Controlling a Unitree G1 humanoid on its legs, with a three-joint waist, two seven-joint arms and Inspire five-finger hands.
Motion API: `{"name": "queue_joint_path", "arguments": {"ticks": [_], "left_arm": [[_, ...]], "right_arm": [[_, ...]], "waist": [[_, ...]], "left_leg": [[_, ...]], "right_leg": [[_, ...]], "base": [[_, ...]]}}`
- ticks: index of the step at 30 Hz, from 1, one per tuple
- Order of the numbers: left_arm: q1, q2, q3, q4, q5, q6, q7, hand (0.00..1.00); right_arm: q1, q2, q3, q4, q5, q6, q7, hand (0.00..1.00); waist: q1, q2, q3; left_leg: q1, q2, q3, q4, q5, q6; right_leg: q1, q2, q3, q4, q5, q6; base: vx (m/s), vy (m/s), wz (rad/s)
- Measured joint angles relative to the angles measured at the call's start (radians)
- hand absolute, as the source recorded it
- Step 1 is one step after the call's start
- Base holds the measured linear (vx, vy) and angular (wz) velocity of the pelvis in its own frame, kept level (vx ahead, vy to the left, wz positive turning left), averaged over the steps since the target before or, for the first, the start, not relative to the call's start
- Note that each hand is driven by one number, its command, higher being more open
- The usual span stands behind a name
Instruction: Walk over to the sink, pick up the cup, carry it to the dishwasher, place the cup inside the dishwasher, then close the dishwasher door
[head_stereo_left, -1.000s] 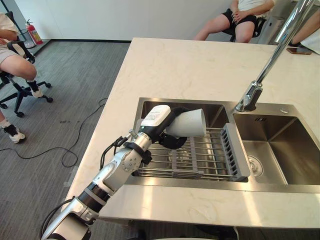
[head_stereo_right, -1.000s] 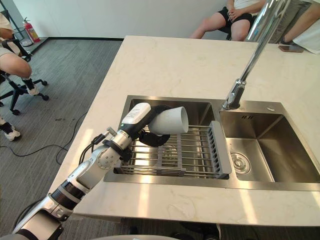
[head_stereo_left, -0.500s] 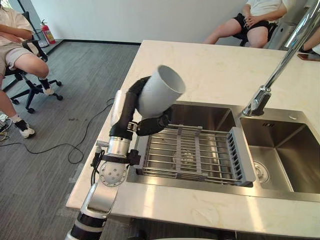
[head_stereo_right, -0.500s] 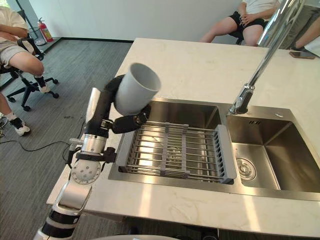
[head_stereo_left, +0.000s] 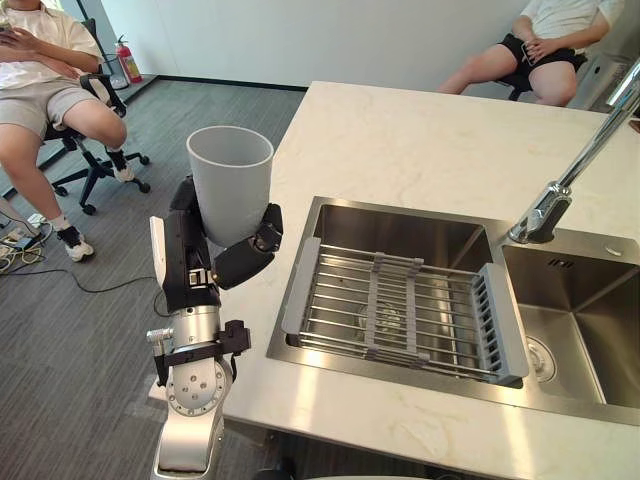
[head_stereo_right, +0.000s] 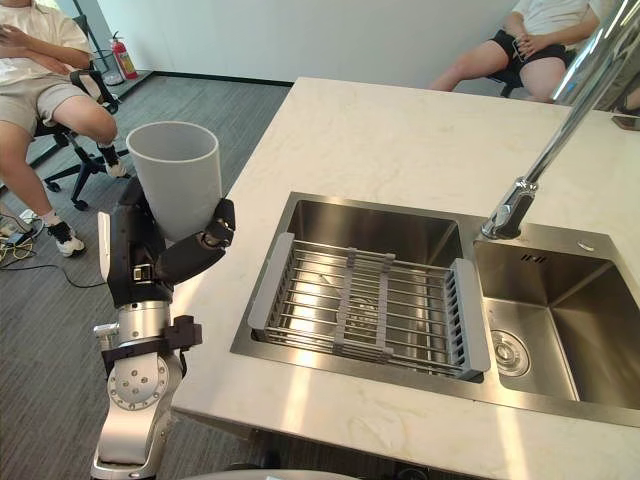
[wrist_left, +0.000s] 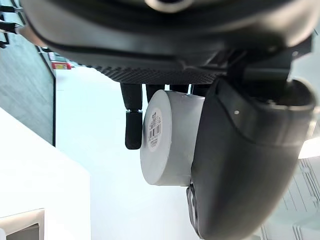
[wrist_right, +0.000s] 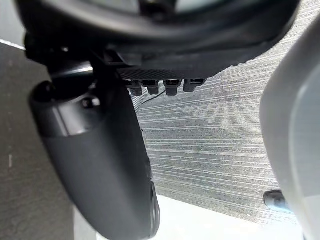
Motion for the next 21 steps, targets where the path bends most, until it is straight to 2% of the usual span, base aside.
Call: {"name": "queue_joint_path", "arguments": {"ticks": [9,11,12,13,15,17,19,20,21], "left_arm": [[0.056,-0.027,0.021,-0.034,-0.08,-0.001,-0.009,0.0],[0.057,-0.029,0.014,-0.04,-0.083,-0.014,-0.006,0.0],[0.055,-0.028,0.006,-0.04,-0.084,-0.015,-0.003,0.0],[0.043,-0.028,-0.011,-0.033,-0.084,-0.015,0.007,0.0],[0.032,-0.032,-0.039,-0.032,-0.083,-0.015,0.01,0.0],[0.018,-0.037,-0.072,-0.032,-0.083,-0.016,0.009,0.0],[0.007,-0.054,-0.111,-0.033,-0.083,-0.021,0.009,0.0],[0.007,-0.062,-0.121,-0.033,-0.083,-0.024,0.009,0.0],[0.014,-0.093,-0.146,-0.029,-0.084,-0.025,0.009,0.0]], "right_arm": [[-0.017,-0.006,0.024,0.012,-0.001,0.009,-0.002,1.0],[-0.028,-0.029,0.037,0.012,-0.001,0.011,-0.002,1.0],[-0.042,-0.043,0.039,0.011,-0.001,0.012,-0.003,1.0],[-0.046,-0.044,0.039,0.012,-0.001,0.013,-0.011,1.0],[-0.039,-0.052,0.049,0.013,-0.001,0.017,-0.016,1.0],[-0.039,-0.069,0.079,0.013,0.0,0.018,-0.017,1.0],[-0.032,-0.096,0.106,0.007,-0.001,0.013,-0.015,1.0],[-0.037,-0.102,0.108,0.006,-0.002,0.013,-0.016,1.0],[-0.043,-0.138,0.106,0.001,-0.006,0.0,-0.023,1.0]], "waist": [[0.028,0.001,-0.004],[0.038,0.012,0.002],[0.039,0.029,0.011],[0.031,0.027,0.012],[0.022,0.025,0.013],[0.031,0.026,0.012],[0.058,0.032,0.011],[0.073,0.04,0.013],[0.083,0.084,0.036]], "left_leg": [[-0.028,0.008,0.013,0.03,-0.017,0.009],[-0.05,0.022,0.02,0.055,-0.025,0.004],[-0.057,0.031,0.015,0.064,-0.024,0.003],[-0.069,0.02,-0.015,0.08,-0.023,0.003],[-0.084,-0.014,-0.087,0.109,-0.022,0.001],[-0.122,-0.056,-0.179,0.148,-0.014,-0.015],[-0.184,-0.084,-0.293,0.16,0.015,-0.054],[-0.203,-0.084,-0.318,0.153,0.027,-0.063],[-0.223,-0.069,-0.366,0.131,0.054,-0.06]], "right_leg": [[-0.028,0.003,0.017,0.015,0.014,0.006],[-0.074,0.015,0.043,0.09,0.013,0.008],[-0.114,0.024,0.102,0.173,-0.003,0.024],[-0.152,0.025,0.191,0.281,-0.046,0.031],[-0.178,0.026,0.294,0.432,-0.105,0.033],[-0.165,0.04,0.362,0.472,-0.16,0.023],[-0.132,0.04,0.333,0.375,-0.205,-0.003],[-0.125,0.041,0.31,0.338,-0.214,-0.018],[-0.128,0.062,0.25,0.315,-0.194,-0.026]], "base": [[-0.01,0.01,-0.04],[-0.07,0.031,-0.15],[-0.08,0.056,0.23],[-0.07,0.055,0.5],[-0.05,-0.01,1.05],[-0.08,-0.152,1.55],[-0.13,-0.231,1.7],[-0.18,-0.237,1.41],[-0.24,-0.198,1.23]]}}
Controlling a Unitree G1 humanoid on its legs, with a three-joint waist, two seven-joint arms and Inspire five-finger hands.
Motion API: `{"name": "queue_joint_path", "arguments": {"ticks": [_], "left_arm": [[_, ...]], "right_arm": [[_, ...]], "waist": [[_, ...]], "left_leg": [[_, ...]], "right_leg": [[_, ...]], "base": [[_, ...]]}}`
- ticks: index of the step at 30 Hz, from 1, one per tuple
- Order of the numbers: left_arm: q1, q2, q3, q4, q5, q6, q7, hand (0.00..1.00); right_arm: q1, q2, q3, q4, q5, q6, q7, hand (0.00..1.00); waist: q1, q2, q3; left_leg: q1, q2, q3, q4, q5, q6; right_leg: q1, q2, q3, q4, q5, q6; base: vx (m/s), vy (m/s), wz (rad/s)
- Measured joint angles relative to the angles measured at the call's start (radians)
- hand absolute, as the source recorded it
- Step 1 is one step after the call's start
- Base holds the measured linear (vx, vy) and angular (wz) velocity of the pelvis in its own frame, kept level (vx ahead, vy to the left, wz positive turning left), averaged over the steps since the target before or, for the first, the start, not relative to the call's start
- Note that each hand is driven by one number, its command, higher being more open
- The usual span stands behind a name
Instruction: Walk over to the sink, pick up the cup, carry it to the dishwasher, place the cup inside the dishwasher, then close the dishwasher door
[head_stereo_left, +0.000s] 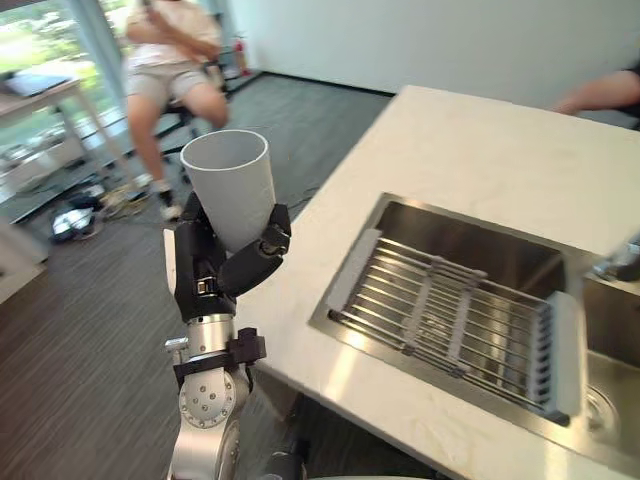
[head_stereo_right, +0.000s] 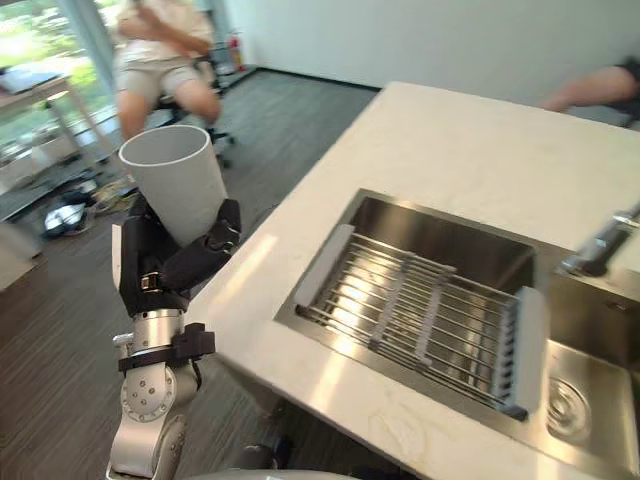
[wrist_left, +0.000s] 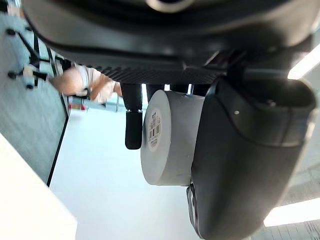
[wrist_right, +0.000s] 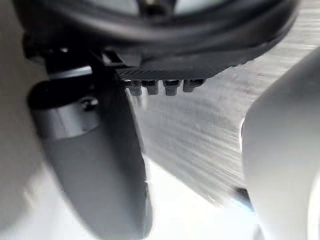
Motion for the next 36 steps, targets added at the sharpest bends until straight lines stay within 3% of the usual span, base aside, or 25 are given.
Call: {"name": "queue_joint_path", "arguments": {"ticks": [1,2,4,5,7,8,9,10,12,14,15,18,22,28,32,33,34,35,36], "left_arm": [[0.013,-0.019,-0.016,0.007,-0.007,0.001,-0.001,0.0],[0.012,-0.022,-0.02,0.015,-0.016,0.002,-0.004,0.0],[-0.006,-0.009,-0.078,0.036,-0.03,0.003,-0.038,0.0],[-0.012,-0.007,-0.093,0.035,-0.03,0.003,-0.048,0.0],[-0.048,-0.005,-0.132,0.037,-0.031,0.001,-0.075,0.0],[-0.078,-0.006,-0.15,0.043,-0.038,0.001,-0.084,0.0],[-0.099,0.004,-0.165,0.044,-0.042,0.0,-0.093,0.0],[-0.127,0.015,-0.168,0.07,-0.042,-0.011,-0.097,0.0],[-0.143,0.036,-0.163,0.126,-0.058,-0.012,-0.094,0.0],[-0.142,0.057,-0.163,0.184,-0.063,-0.014,-0.099,0.0],[-0.147,0.068,-0.16,0.225,-0.064,-0.019,-0.108,0.0],[-0.137,0.11,-0.149,0.311,-0.081,-0.006,-0.111,0.0],[-0.087,0.131,-0.123,0.335,-0.082,0.021,-0.114,0.0],[-0.049,0.142,-0.086,0.304,-0.086,0.02,-0.157,0.0],[-0.047,0.141,-0.095,0.264,-0.084,0.021,-0.159,0.0],[-0.045,0.134,-0.104,0.242,-0.084,0.021,-0.16,0.0],[-0.044,0.126,-0.111,0.235,-0.083,0.021,-0.16,0.0],[-0.045,0.122,-0.114,0.234,-0.083,0.021,-0.16,0.0],[-0.045,0.111,-0.114,0.232,-0.078,0.021,-0.157,0.0]], "right_arm": [[-0.015,-0.01,-0.002,0.01,-0.008,0.006,-0.029,1.0],[-0.022,-0.009,-0.003,0.014,-0.011,0.007,-0.04,1.0],[-0.05,-0.01,-0.002,0.047,0.006,0.02,-0.035,1.0],[-0.048,-0.011,0.0,0.045,0.006,0.02,-0.032,1.0],[-0.045,-0.023,0.003,0.023,0.008,0.02,-0.016,1.0],[-0.052,-0.025,0.002,0.014,0.008,0.02,-0.015,1.0],[-0.06,-0.007,-0.008,0.015,0.01,0.019,-0.015,1.0],[-0.082,0.031,-0.018,0.045,0.014,0.012,-0.016,1.0],[-0.117,0.048,-0.017,0.109,0.038,0.011,-0.014,1.0],[-0.128,0.047,-0.008,0.15,0.041,0.009,-0.011,1.0],[-0.153,0.048,-0.009,0.194,0.044,0.009,-0.011,1.0],[-0.178,0.086,-0.009,0.228,0.044,0.014,0.0,1.0],[-0.176,0.103,-0.008,0.229,0.043,0.014,0.009,1.0],[-0.167,0.057,-0.053,0.244,0.05,0.015,0.067,1.0],[-0.16,0.047,-0.095,0.295,0.044,0.017,0.063,1.0],[-0.156,0.048,-0.122,0.293,0.047,0.022,0.057,1.0],[-0.154,0.043,-0.132,0.288,0.048,0.022,0.057,1.0],[-0.152,0.043,-0.131,0.282,0.048,0.021,0.057,1.0],[-0.151,0.04,-0.134,0.276,0.047,0.017,0.061,1.0]], "waist": [[-0.007,0.023,-0.001],[-0.012,0.023,0.0],[-0.04,0.014,0.0],[-0.042,0.013,-0.003],[-0.047,0.042,-0.028],[-0.058,0.065,-0.039],[-0.078,0.05,-0.054],[-0.11,0.021,-0.061],[-0.101,-0.014,-0.053],[-0.097,0.012,-0.073],[-0.097,0.028,-0.081],[-0.096,0.01,-0.069],[-0.096,-0.003,-0.063],[-0.087,-0.042,-0.054],[-0.093,-0.086,-0.027],[-0.098,-0.098,-0.019],[-0.099,-0.103,-0.014],[-0.099,-0.099,-0.016],[-0.107,-0.088,-0.014]], "left_leg": [[-0.017,0.041,0.04,-0.05,0.014,0.028],[-0.028,0.06,0.098,-0.061,0.003,0.057],[-0.097,0.094,0.38,0.105,-0.027,0.098],[-0.099,0.099,0.438,0.165,-0.037,0.112],[-0.073,0.165,0.62,0.313,-0.062,0.17],[-0.079,0.161,0.67,0.275,-0.054,0.173],[-0.034,0.119,0.639,0.086,0.001,0.118],[-0.01,0.106,0.68,-0.005,-0.009,0.145],[0.03,0.128,0.744,0.098,-0.064,0.118],[0.146,0.132,0.707,0.006,-0.075,0.08],[0.194,0.109,0.691,-0.116,-0.031,0.077],[0.216,0.073,0.691,-0.196,0.014,0.107],[0.249,0.05,0.693,-0.232,0.026,0.123],[0.264,0.044,0.685,-0.28,0.042,0.118],[0.256,-0.002,0.661,-0.242,-0.001,0.132],[0.256,-0.018,0.63,-0.215,-0.029,0.141],[0.252,-0.028,0.605,-0.182,-0.052,0.158],[0.251,-0.029,0.59,-0.16,-0.066,0.164],[0.258,-0.019,0.552,-0.119,-0.089,0.176]], "right_leg": [[-0.006,0.009,-0.057,-0.011,0.019,-0.02],[-0.007,-0.001,-0.083,-0.03,0.033,-0.022],[0.013,-0.055,-0.193,-0.077,0.072,-0.024],[0.014,-0.07,-0.211,-0.077,0.075,-0.02],[0.007,-0.082,-0.284,-0.034,0.076,-0.014],[-0.022,-0.077,-0.316,0.009,0.067,-0.032],[-0.044,-0.059,-0.32,-0.014,0.056,-0.055],[-0.033,-0.096,-0.383,-0.059,0.088,-0.011],[0.016,-0.131,-0.429,-0.122,0.112,-0.001],[0.046,-0.137,-0.44,-0.168,0.137,0.033],[0.052,-0.14,-0.432,-0.194,0.165,0.04],[0.081,-0.143,-0.426,-0.285,0.24,0.062],[0.119,-0.152,-0.425,-0.333,0.276,0.066],[0.117,-0.156,-0.433,-0.334,0.268,0.077],[0.073,-0.235,-0.457,-0.153,0.153,0.108],[0.061,-0.264,-0.459,-0.065,0.128,0.101],[0.024,-0.283,-0.409,0.052,0.124,0.071],[-0.001,-0.284,-0.371,0.122,0.131,0.044],[-0.069,-0.268,-0.297,0.269,0.126,-0.003]], "base": [[-0.32,-0.17,1.27],[-0.33,-0.095,1.36],[-0.24,-0.027,1.39],[-0.14,0.008,1.17],[-0.1,0.045,1.13],[-0.18,0.057,1.61],[-0.24,0.032,2.24],[-0.23,0.028,1.99],[-0.14,0.056,1.13],[-0.06,0.195,0.45],[-0.02,0.226,0.21],[-0.01,0.155,0.09],[0.0,0.123,0.0],[-0.01,0.017,0.04],[0.04,0.045,0.27],[0.16,0.06,0.63],[0.14,0.045,0.66],[0.19,0.063,0.76],[0.21,0.027,0.92]]}}
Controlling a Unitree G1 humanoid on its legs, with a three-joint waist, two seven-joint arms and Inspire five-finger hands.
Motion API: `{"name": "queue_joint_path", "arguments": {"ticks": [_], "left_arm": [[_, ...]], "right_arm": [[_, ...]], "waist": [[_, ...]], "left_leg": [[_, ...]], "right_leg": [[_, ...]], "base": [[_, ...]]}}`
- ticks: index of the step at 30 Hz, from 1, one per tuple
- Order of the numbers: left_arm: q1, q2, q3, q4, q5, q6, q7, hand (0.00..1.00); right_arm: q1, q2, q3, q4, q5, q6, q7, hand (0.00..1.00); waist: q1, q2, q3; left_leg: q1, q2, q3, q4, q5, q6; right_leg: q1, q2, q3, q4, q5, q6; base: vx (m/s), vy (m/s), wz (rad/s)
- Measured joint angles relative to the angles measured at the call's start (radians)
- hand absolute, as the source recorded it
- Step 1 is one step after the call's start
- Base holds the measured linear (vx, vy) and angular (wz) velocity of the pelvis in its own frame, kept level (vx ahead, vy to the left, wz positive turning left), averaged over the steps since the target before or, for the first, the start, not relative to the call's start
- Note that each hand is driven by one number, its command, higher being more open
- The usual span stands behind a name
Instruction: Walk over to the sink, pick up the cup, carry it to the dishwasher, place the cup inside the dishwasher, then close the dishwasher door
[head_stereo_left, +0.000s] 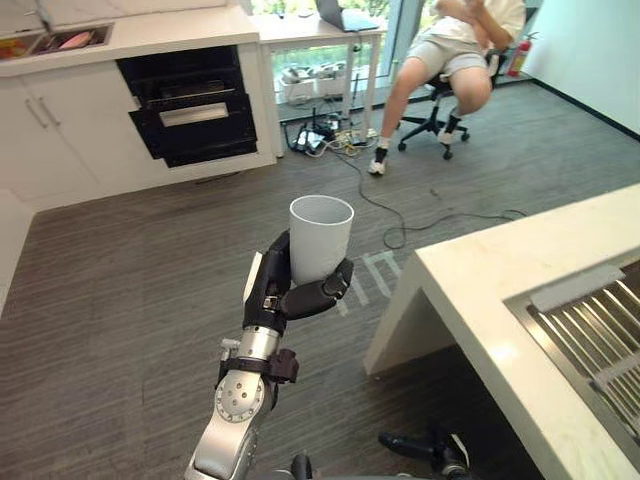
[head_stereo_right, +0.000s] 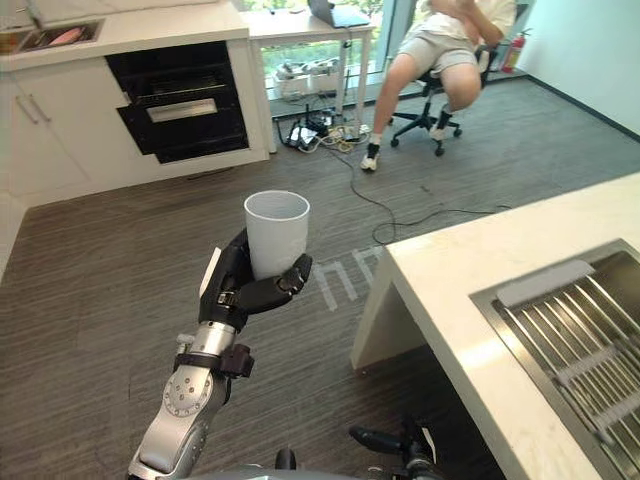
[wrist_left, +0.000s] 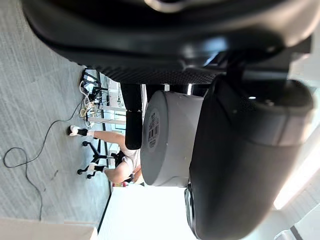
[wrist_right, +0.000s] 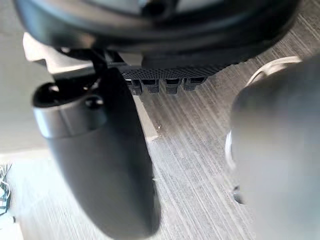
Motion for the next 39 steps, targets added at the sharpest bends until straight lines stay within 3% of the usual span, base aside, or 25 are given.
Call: {"name": "queue_joint_path", "arguments": {"ticks": [1,3,5,7,8,10,11,13,14,15,16,17,18,19,20,21,27,39], "left_arm": [[-0.003,-0.001,0.001,0.001,0.002,0.0,0.003,0.0],[-0.011,-0.003,0.006,0.0,0.002,-0.001,0.013,0.0],[-0.016,-0.005,0.002,0.0,0.002,-0.002,0.025,0.0],[-0.018,-0.014,0.0,-0.001,0.002,-0.003,0.031,0.0],[-0.018,-0.022,-0.002,-0.003,0.001,-0.004,0.031,0.0],[-0.017,-0.048,-0.017,-0.003,0.001,-0.002,0.032,0.0],[-0.02,-0.054,-0.037,-0.016,0.0,-0.004,0.031,0.0],[-0.022,-0.061,-0.057,-0.034,-0.003,-0.004,0.027,0.0],[-0.023,-0.08,-0.065,-0.04,-0.006,-0.004,0.023,0.0],[-0.029,-0.103,-0.063,-0.043,-0.011,-0.009,0.024,0.0],[-0.044,-0.118,-0.054,-0.041,-0.021,-0.014,0.025,0.0],[-0.085,-0.125,-0.044,-0.035,-0.031,-0.016,0.024,0.0],[-0.117,-0.115,-0.051,-0.036,-0.04,-0.018,0.021,0.0],[-0.127,-0.106,-0.052,-0.037,-0.04,-0.019,0.021,0.0],[-0.139,-0.087,-0.054,-0.037,-0.041,-0.021,0.021,0.0],[-0.14,-0.081,-0.052,-0.037,-0.041,-0.021,0.021,0.0],[-0.126,-0.059,-0.054,-0.009,-0.052,-0.021,0.005,0.0],[-0.067,-0.044,-0.056,0.003,-0.058,-0.021,-0.003,0.0]], "right_arm": [[-0.001,0.011,0.003,-0.013,0.0,-0.003,0.001,1.0],[0.008,0.029,0.005,-0.035,-0.001,-0.009,0.003,1.0],[0.018,0.034,0.004,-0.057,0.001,-0.014,0.002,1.0],[0.027,0.036,0.007,-0.074,0.003,-0.014,0.002,1.0],[0.036,0.037,0.016,-0.075,0.005,-0.013,0.004,1.0],[0.028,0.017,0.025,-0.075,0.012,-0.008,0.007,1.0],[0.02,0.011,0.028,-0.076,0.021,-0.008,0.006,1.0],[0.024,0.008,0.049,-0.083,0.031,-0.009,0.005,1.0],[0.032,0.003,0.054,-0.092,0.034,-0.009,0.005,1.0],[0.033,-0.005,0.058,-0.11,0.038,-0.011,0.005,1.0],[0.036,-0.004,0.057,-0.124,0.039,-0.019,0.005,1.0],[0.038,0.005,0.062,-0.15,0.04,-0.018,-0.003,1.0],[0.041,0.01,0.059,-0.148,0.042,-0.018,-0.016,1.0],[0.036,0.011,0.059,-0.144,0.045,-0.018,-0.016,1.0],[0.02,0.012,0.057,-0.132,0.051,-0.018,-0.015,1.0],[0.014,0.013,0.054,-0.126,0.06,-0.018,-0.013,1.0],[0.022,0.032,0.041,-0.115,0.062,-0.011,-0.008,1.0],[0.023,0.024,0.041,-0.041,0.057,-0.007,0.008,1.0]], "waist": [[-0.012,0.011,0.007],[-0.012,0.003,0.006],[-0.016,0.003,0.005],[-0.025,-0.01,-0.002],[-0.025,-0.027,-0.015],[-0.011,0.013,-0.025],[0.001,0.038,-0.04],[0.004,0.039,-0.039],[-0.002,0.042,-0.036],[-0.009,0.045,-0.024],[-0.013,0.055,-0.03],[-0.013,0.062,-0.014],[-0.011,0.057,-0.017],[-0.004,0.05,-0.016],[-0.004,0.047,-0.015],[-0.002,0.052,-0.018],[-0.001,0.042,-0.019],[-0.007,0.01,-0.054]], "left_leg": [[-0.002,0.019,-0.05,0.042,-0.03,0.001],[0.001,0.026,-0.112,0.078,-0.063,-0.001],[0.004,0.014,-0.185,0.109,-0.087,-0.014],[0.0,-0.021,-0.266,0.147,-0.12,-0.02],[-0.001,-0.054,-0.332,0.202,-0.164,-0.032],[-0.03,-0.026,-0.353,0.263,-0.198,-0.065],[-0.045,-0.003,-0.342,0.276,-0.196,-0.079],[-0.045,0.023,-0.306,0.299,-0.18,-0.102],[-0.043,0.044,-0.245,0.334,-0.17,-0.1],[-0.037,0.067,-0.184,0.361,-0.168,-0.096],[-0.047,0.106,-0.12,0.396,-0.202,-0.101],[-0.064,0.169,-0.021,0.45,-0.257,-0.11],[-0.079,0.212,0.073,0.43,-0.283,-0.12],[-0.075,0.22,0.11,0.384,-0.287,-0.127],[-0.062,0.225,0.152,0.268,-0.249,-0.126],[-0.055,0.225,0.158,0.213,-0.129,-0.14],[0.013,0.177,0.172,0.126,-0.102,-0.127],[0.064,0.171,0.194,0.023,-0.05,-0.136]], "right_leg": [[-0.03,0.071,0.074,0.025,-0.068,0.001],[-0.085,0.168,0.17,0.007,-0.111,0.0],[-0.135,0.238,0.27,-0.035,-0.117,0.014],[-0.156,0.256,0.334,-0.104,-0.105,0.029],[-0.144,0.228,0.314,-0.161,-0.017,0.046],[-0.111,0.233,0.234,-0.18,-0.032,0.027],[-0.086,0.238,0.182,-0.21,-0.031,0.019],[-0.029,0.238,0.107,-0.231,-0.032,0.017],[-0.015,0.235,0.059,-0.173,-0.033,0.016],[-0.069,0.241,0.029,-0.054,-0.068,-0.008],[-0.048,0.266,0.04,-0.218,-0.072,-0.021],[0.006,0.273,-0.012,-0.341,0.05,-0.039],[0.018,0.276,-0.014,-0.348,0.047,-0.045],[0.02,0.269,-0.014,-0.348,0.047,-0.045],[0.024,0.259,-0.022,-0.35,0.046,-0.044],[0.026,0.257,-0.025,-0.351,0.044,-0.04],[0.06,0.227,0.004,-0.385,0.044,-0.021],[0.08,0.248,0.05,-0.452,0.068,-0.011]], "base": [[0.29,0.012,0.97],[0.23,-0.044,0.95],[0.29,-0.093,1.26],[0.29,-0.142,1.57],[0.3,-0.176,1.36],[0.38,-0.19,1.27],[0.42,-0.198,1.34],[0.3,-0.184,1.26],[0.22,-0.15,1.07],[0.17,-0.144,1.08],[0.14,-0.126,1.02],[0.15,-0.098,1.12],[0.15,-0.077,0.88],[0.12,-0.049,0.56],[0.06,-0.045,0.21],[0.12,0.004,0.14],[0.06,0.074,-0.02],[-0.03,-0.011,-0.08]]}}
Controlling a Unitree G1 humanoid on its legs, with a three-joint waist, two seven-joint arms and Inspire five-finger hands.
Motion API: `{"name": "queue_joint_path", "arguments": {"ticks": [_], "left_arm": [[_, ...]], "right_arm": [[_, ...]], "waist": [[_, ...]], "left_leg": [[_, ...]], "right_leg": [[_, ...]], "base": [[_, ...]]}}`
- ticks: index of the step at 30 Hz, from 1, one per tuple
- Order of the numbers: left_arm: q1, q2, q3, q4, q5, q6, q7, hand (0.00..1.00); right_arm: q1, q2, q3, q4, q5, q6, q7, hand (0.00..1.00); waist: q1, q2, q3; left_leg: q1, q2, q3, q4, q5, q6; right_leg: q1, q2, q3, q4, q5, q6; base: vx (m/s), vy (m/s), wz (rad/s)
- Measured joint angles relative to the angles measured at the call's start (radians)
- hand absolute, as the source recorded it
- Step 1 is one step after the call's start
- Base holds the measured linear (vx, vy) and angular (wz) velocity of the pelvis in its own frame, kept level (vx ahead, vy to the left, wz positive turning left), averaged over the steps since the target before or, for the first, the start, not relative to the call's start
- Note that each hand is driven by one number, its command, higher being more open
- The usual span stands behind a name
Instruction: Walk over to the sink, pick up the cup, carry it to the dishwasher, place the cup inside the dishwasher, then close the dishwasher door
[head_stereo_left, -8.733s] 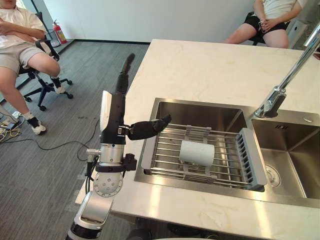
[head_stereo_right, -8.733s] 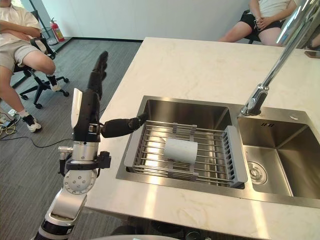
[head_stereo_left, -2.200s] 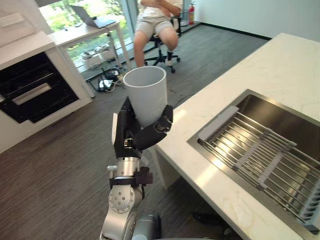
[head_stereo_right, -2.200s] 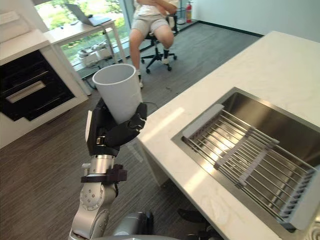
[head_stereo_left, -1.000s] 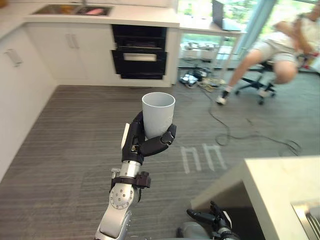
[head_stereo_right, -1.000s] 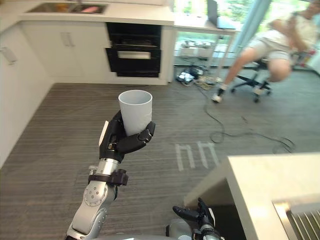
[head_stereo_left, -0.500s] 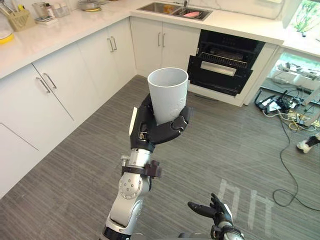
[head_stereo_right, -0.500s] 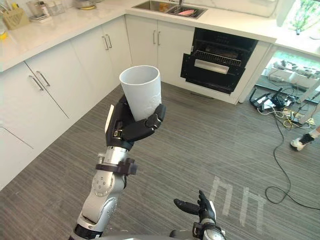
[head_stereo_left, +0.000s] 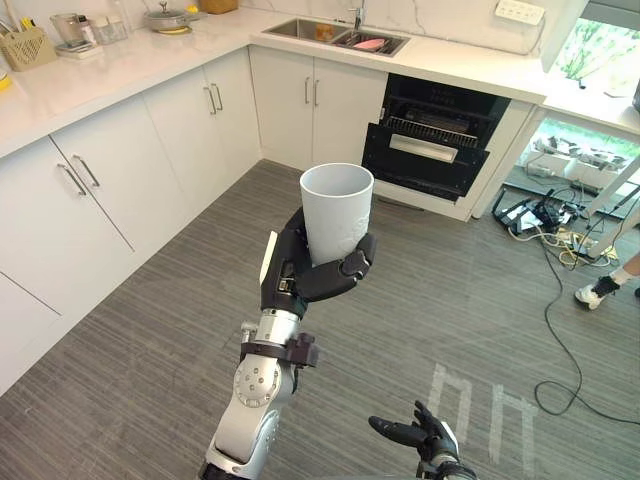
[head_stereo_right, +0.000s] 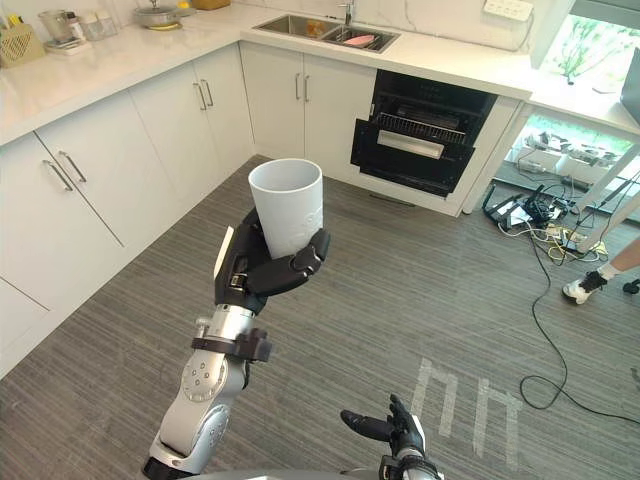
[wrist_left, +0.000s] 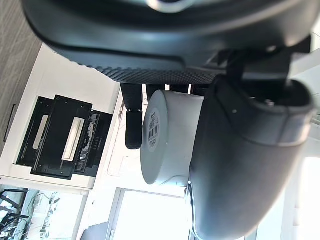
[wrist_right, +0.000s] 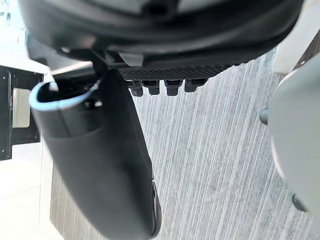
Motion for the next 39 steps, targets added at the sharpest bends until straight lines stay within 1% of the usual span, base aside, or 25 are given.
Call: {"name": "queue_joint_path", "arguments": {"ticks": [2,4,6,10,11,20,25,31,32,34,35,37,38,39], "left_arm": [[0.009,0.001,0.002,0.002,0.0,0.0,-0.003,0.0],[0.013,0.024,0.014,0.022,0.0,0.0,-0.016,0.0],[0.016,0.042,0.024,0.047,0.0,0.003,-0.02,0.0],[0.052,0.053,0.061,0.054,0.0,0.007,-0.02,0.0],[0.133,0.092,0.156,0.054,-0.001,0.007,-0.019,0.0],[0.136,0.086,0.156,0.056,-0.007,0.007,-0.019,0.0],[0.147,0.072,0.156,0.092,-0.047,0.013,-0.016,0.0],[0.158,0.071,0.156,0.093,-0.069,0.014,-0.013,0.0],[0.158,0.071,0.155,0.093,-0.072,0.014,-0.012,0.0],[0.158,0.062,0.155,0.092,-0.079,0.014,-0.011,0.0],[0.157,0.047,0.156,0.092,-0.08,0.014,-0.006,0.0],[0.157,0.025,0.145,0.081,-0.08,0.014,0.006,0.0],[0.157,0.02,0.137,0.075,-0.079,0.014,0.007,0.0],[0.157,0.014,0.128,0.062,-0.079,0.014,0.009,0.0]], "right_arm": [[0.002,-0.007,0.0,0.027,-0.001,0.003,0.0,1.0],[-0.004,-0.009,-0.007,0.044,-0.001,0.008,-0.001,1.0],[-0.008,-0.01,-0.006,0.051,-0.005,0.008,-0.001,1.0],[-0.016,-0.011,-0.006,0.056,-0.03,0.008,-0.001,1.0],[-0.048,-0.035,-0.027,0.109,-0.042,0.011,-0.004,1.0],[-0.05,-0.035,-0.027,0.111,-0.042,0.014,-0.014,1.0],[-0.085,-0.032,-0.028,0.163,-0.042,0.04,-0.031,1.0],[-0.098,-0.02,-0.038,0.167,-0.041,0.057,-0.046,1.0],[-0.105,-0.018,-0.038,0.167,-0.041,0.057,-0.048,1.0],[-0.118,-0.012,-0.037,0.168,-0.041,0.057,-0.052,1.0],[-0.127,-0.011,-0.037,0.167,-0.041,0.056,-0.053,1.0],[-0.136,-0.012,-0.037,0.165,-0.044,0.056,-0.059,1.0],[-0.134,-0.012,-0.037,0.165,-0.045,0.056,-0.061,1.0],[-0.131,-0.014,-0.037,0.165,-0.057,0.057,-0.063,1.0]], "waist": [[0.0,0.0,0.0],[-0.003,0.001,-0.001],[-0.005,0.001,-0.002],[-0.01,0.001,-0.002],[-0.013,0.027,-0.003],[-0.012,0.025,-0.002],[-0.009,0.021,-0.003],[-0.003,0.017,0.0],[-0.003,0.014,0.001],[0.004,0.005,0.007],[0.01,0.002,0.008],[0.015,0.006,0.012],[0.017,0.007,0.012],[0.02,0.009,0.016]], "left_leg": [[0.006,-0.001,0.0,-0.016,0.011,0.002],[0.022,-0.007,0.001,-0.054,0.038,0.004],[0.024,-0.008,0.0,-0.07,0.053,0.006],[0.024,-0.013,-0.002,-0.094,0.074,0.012],[0.04,-0.055,-0.031,-0.155,0.109,0.036],[0.037,-0.057,-0.036,-0.162,0.111,0.037],[0.022,-0.061,-0.044,-0.169,0.111,0.038],[0.013,-0.062,-0.048,-0.171,0.107,0.041],[0.013,-0.063,-0.043,-0.166,0.104,0.043],[-0.001,-0.056,-0.022,-0.125,0.077,0.044],[-0.03,-0.045,-0.005,-0.066,0.043,0.045],[-0.08,-0.029,0.01,0.04,-0.027,0.048],[-0.091,-0.025,0.014,0.062,-0.043,0.044],[-0.104,-0.021,0.016,0.092,-0.064,0.046]], "right_leg": [[0.001,0.002,0.002,-0.004,0.007,-0.002],[0.016,0.009,0.002,-0.043,0.038,-0.003],[0.023,0.011,0.002,-0.07,0.058,-0.002],[0.032,0.011,0.001,-0.112,0.091,0.001],[0.07,-0.004,-0.018,-0.205,0.142,0.02],[0.068,-0.005,-0.023,-0.212,0.143,0.021],[0.064,-0.006,-0.03,-0.234,0.148,0.028],[0.06,-0.006,-0.024,-0.243,0.152,0.03],[0.06,-0.007,-0.02,-0.242,0.154,0.031],[0.054,-0.008,0.007,-0.24,0.155,0.031],[0.041,-0.008,0.028,-0.232,0.157,0.033],[0.022,-0.007,0.051,-0.214,0.153,0.038],[0.012,-0.009,0.056,-0.199,0.144,0.041],[-0.008,-0.011,0.063,-0.162,0.124,0.044]], "base": [[-0.08,-0.015,-0.03],[-0.09,0.006,-0.03],[-0.1,-0.001,0.0],[-0.07,0.004,0.01],[0.0,0.0,0.0],[0.0,0.0,0.01],[0.0,-0.002,0.03],[0.02,-0.01,-0.03],[-0.03,-0.003,-0.15],[-0.05,0.002,-0.31],[-0.05,0.006,-0.45],[-0.05,0.024,-0.36],[-0.02,0.046,-0.19],[0.0,0.079,-0.13]]}}
